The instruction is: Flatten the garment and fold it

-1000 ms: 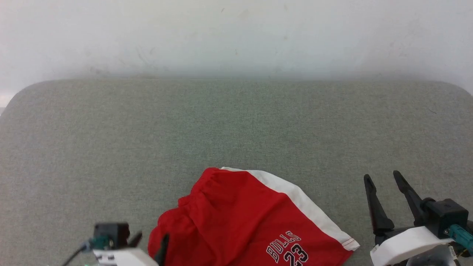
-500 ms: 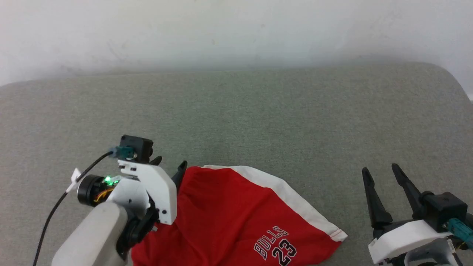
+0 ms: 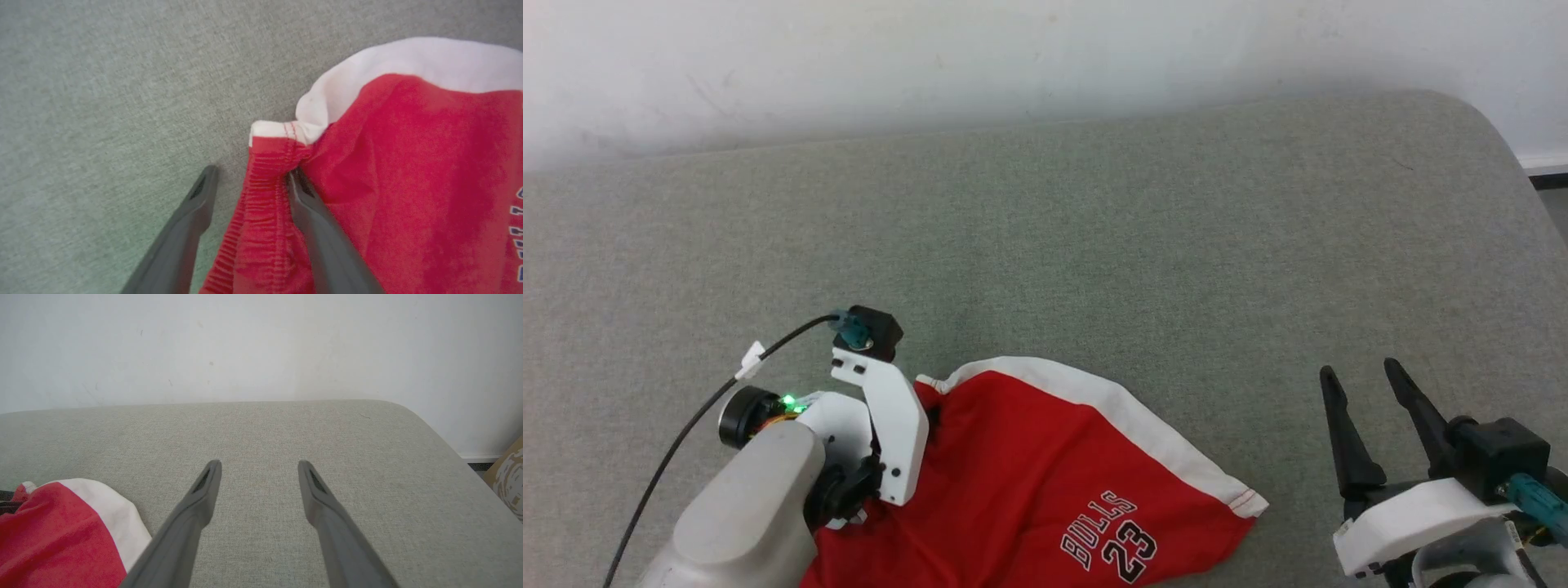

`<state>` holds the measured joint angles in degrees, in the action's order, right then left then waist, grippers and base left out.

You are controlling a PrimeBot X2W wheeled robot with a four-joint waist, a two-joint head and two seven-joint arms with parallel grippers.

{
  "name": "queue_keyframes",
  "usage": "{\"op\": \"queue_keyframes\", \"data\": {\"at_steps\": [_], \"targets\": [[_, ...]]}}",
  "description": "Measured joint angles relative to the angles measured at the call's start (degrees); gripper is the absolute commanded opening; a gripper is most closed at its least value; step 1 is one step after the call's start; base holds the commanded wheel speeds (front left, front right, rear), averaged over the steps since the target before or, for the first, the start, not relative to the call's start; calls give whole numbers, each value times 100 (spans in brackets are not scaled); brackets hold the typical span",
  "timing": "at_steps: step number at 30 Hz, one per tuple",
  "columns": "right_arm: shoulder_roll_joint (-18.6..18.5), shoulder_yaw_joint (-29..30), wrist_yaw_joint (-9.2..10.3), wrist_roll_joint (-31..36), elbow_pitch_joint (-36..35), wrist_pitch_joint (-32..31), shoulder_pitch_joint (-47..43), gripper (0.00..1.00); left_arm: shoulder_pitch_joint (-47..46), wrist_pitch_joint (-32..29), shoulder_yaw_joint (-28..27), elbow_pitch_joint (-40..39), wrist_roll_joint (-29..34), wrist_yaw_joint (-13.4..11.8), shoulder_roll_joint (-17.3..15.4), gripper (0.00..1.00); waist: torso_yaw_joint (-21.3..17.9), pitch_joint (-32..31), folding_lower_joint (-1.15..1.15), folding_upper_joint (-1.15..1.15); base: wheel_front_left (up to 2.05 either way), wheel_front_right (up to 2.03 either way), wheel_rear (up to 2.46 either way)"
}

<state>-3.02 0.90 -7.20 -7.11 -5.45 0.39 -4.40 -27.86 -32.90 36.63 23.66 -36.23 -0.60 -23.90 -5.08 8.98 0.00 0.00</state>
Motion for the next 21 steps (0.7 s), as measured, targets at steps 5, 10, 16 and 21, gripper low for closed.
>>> {"op": "queue_keyframes", "data": {"at_steps": [5, 10, 16, 21], "targets": [[1, 18, 0, 0, 35, 16, 11, 100, 45, 488, -47, -75, 85, -130, 14, 0, 74, -17, 0, 0, 0, 0, 0], [1, 18, 0, 0, 41, 15, 19, 100, 480, 1235, -611, -444, 47, -824, -146, 0, 152, -50, 0, 0, 0, 0, 0], [0, 33, 0, -24, 83, 15, -2, 100, 1755, 1582, -1183, -1065, -296, -1517, -427, 0, 222, -116, -1, 0, 0, 0, 0], [1, 0, 0, -43, 133, 14, -10, 100, 2423, 1747, -1393, -1496, -521, -1774, -432, 35, 302, -168, -1, 0, 0, 0, 0]]}}
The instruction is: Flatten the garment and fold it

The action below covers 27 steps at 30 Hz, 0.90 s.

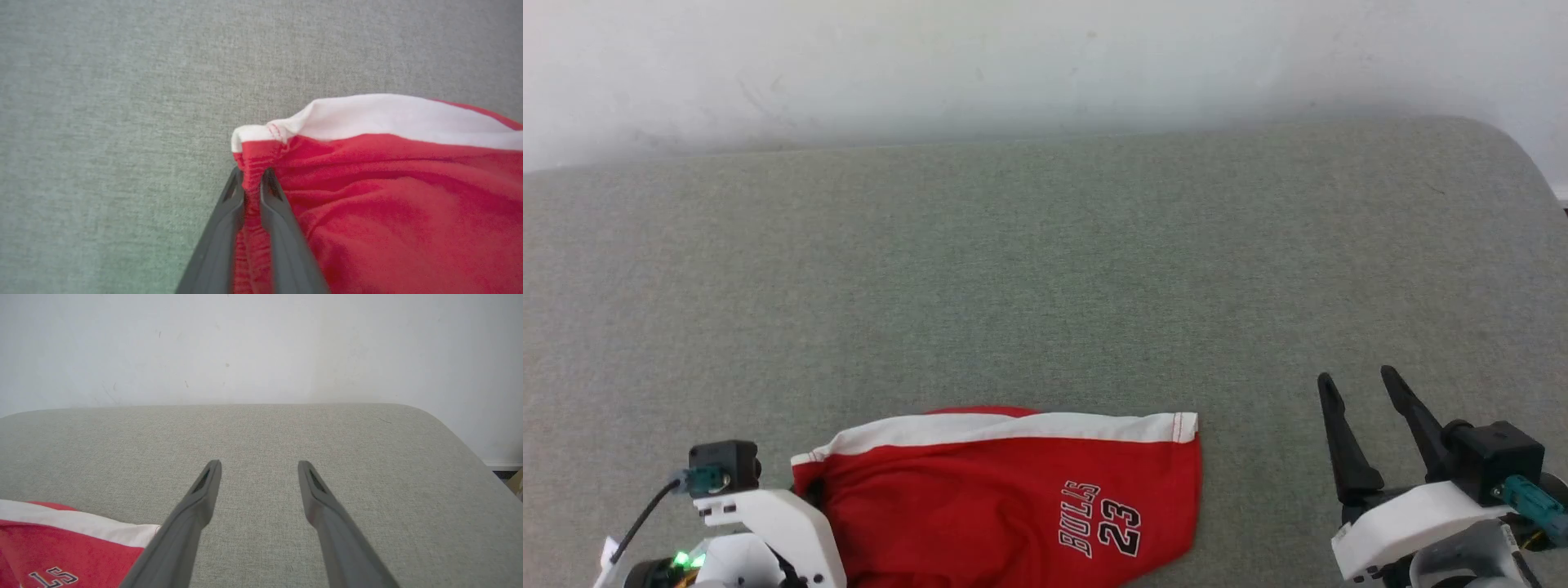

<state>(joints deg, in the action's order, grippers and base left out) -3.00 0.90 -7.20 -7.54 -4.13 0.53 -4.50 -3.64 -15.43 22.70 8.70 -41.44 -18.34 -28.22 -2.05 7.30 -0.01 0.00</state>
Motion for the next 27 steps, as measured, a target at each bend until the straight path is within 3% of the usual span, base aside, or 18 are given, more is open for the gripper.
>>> {"op": "queue_keyframes", "data": {"at_steps": [1, 7, 12, 15, 20, 27], "targets": [[-1, 3, 0, 0, 4, 0, -1, 100, 57, 48, -13, -40, -5, -22, 23, 100, 21, -6, 0, 0, 0, 0, 0], [1, -37, 0, 1, 45, -53, -36, 100, 152, 753, -131, -231, 88, -172, 215, 100, 125, -121, 0, 0, 0, 0, 0], [0, -31, 0, 4, 9, -111, -63, 100, 84, 1077, -256, -368, 208, -165, 164, 100, 222, -244, 0, 0, 0, 0, 0], [1, -53, 0, 24, -43, -156, -70, 100, -207, 790, -205, -328, 211, 89, -45, 100, 284, -265, 0, 0, 0, 0, 0], [2, -114, 0, 46, -115, -201, -60, 100, -922, -311, 159, 102, -21, 836, -352, 100, 288, -167, 1, 0, 0, 0, 0], [0, -127, 0, 38, -90, -192, -15, 100, -1566, -1678, 611, 837, -407, 1597, -482, 100, 165, 43, 1, 0, 0, 0, 0]]}}
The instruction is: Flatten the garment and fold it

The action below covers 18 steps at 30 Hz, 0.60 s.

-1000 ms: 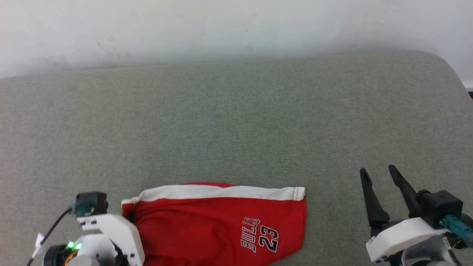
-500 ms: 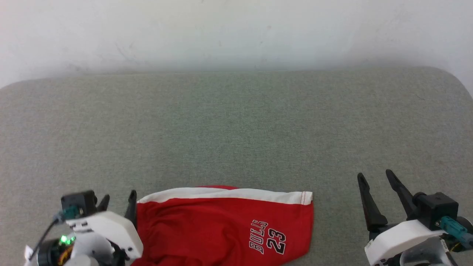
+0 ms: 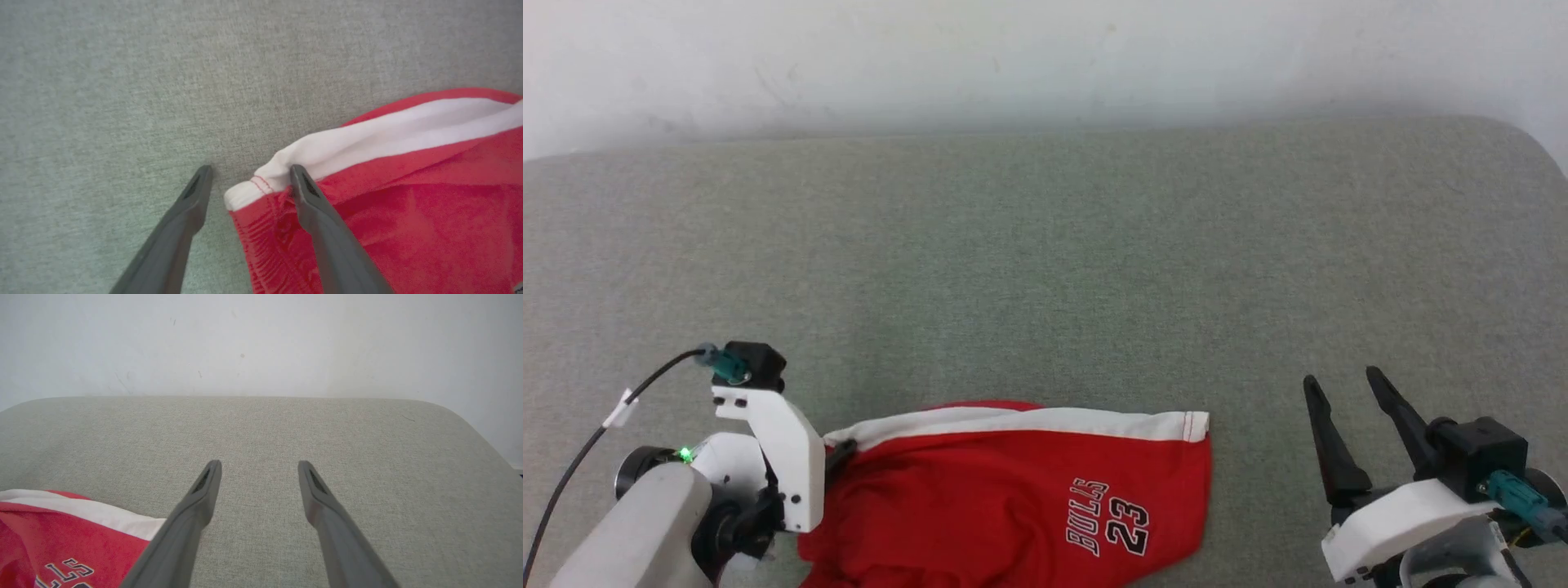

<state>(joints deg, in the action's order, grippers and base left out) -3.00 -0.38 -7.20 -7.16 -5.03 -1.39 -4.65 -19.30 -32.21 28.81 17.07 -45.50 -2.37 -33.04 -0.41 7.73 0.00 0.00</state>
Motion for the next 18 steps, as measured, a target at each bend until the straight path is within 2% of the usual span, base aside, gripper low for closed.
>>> {"op": "queue_keyframes", "data": {"at_steps": [5, 6, 8, 13, 18], "targets": [[0, 2, 0, -40, 68, 47, 85, 100, -307, -578, 232, 256, -33, 187, -94, 100, -127, 121, 0, 0, 0, 0, 0], [0, 9, 0, -45, 88, 48, 94, 100, -353, -653, 290, 271, -15, 221, -99, 70, -150, 139, 0, 0, 0, 0, 0], [1, 2, 0, -75, 134, 47, 109, 100, -400, -736, 343, 296, 2, 268, -102, 0, -191, 164, -1, 0, 0, 0, 0], [-43, -272, 0, -245, 421, -333, 288, 100, -416, -698, 448, 261, 55, 305, -46, 0, -223, 163, -1, 0, 0, 0, 0], [-427, -983, 1, -759, 1026, -1193, 810, 100, -206, -264, 374, 12, 123, 32, 1, 0, -160, 149, 0, 0, 0, 0, 0]]}}
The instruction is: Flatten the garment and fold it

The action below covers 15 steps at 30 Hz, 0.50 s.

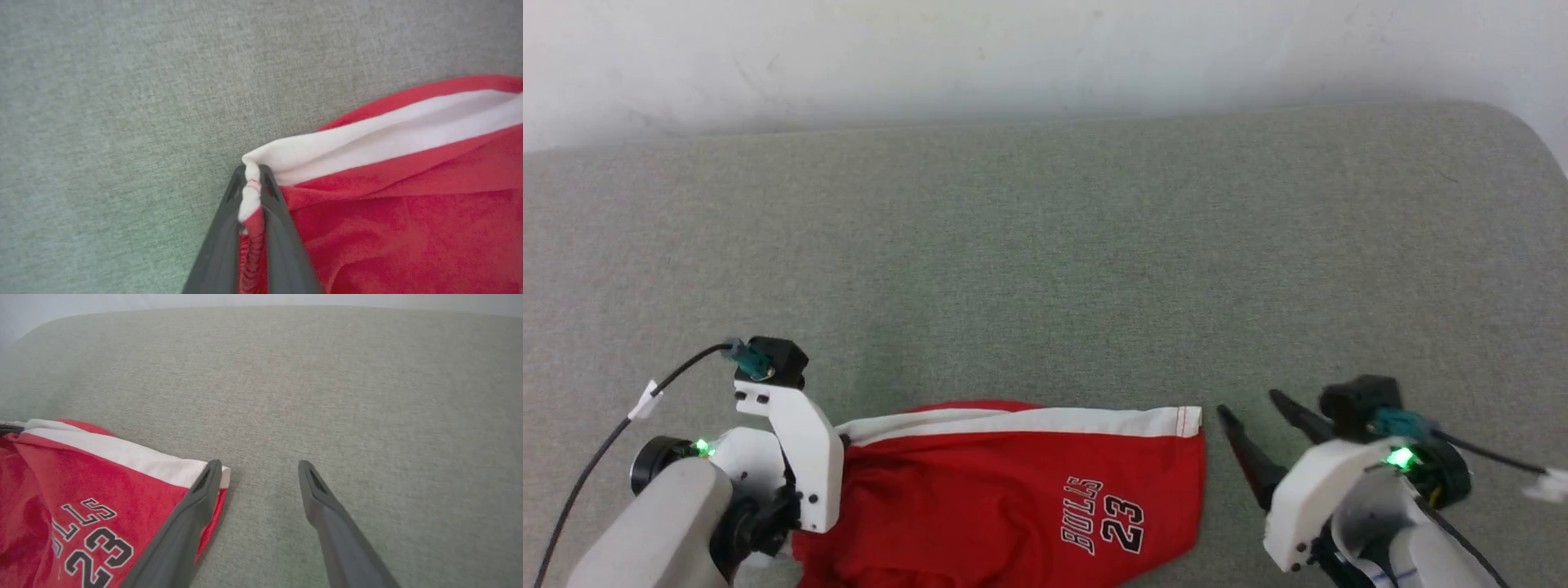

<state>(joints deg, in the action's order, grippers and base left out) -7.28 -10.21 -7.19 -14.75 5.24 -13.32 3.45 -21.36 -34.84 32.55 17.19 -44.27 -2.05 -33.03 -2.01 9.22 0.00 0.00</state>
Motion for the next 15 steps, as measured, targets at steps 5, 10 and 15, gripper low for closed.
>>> {"op": "queue_keyframes", "data": {"at_steps": [5, 10, 15], "targets": [[-359, -792, 0, -547, 731, -624, 666, 100, 142, 274, -20, -398, 99, -138, 86, 0, 167, 2, 1, 0, 0, 0, 0], [-506, -1467, 0, -1090, 1450, -1271, 1271, 100, 151, 369, 20, -755, 180, -220, 176, 0, 350, 29, 1, 0, 0, 0, 0], [-627, -1845, 0, -1601, 1925, -2059, 1847, 31, 152, 414, 42, -929, 213, -263, 191, 0, 454, 69, 0, 0, 0, 0, 0]]}}
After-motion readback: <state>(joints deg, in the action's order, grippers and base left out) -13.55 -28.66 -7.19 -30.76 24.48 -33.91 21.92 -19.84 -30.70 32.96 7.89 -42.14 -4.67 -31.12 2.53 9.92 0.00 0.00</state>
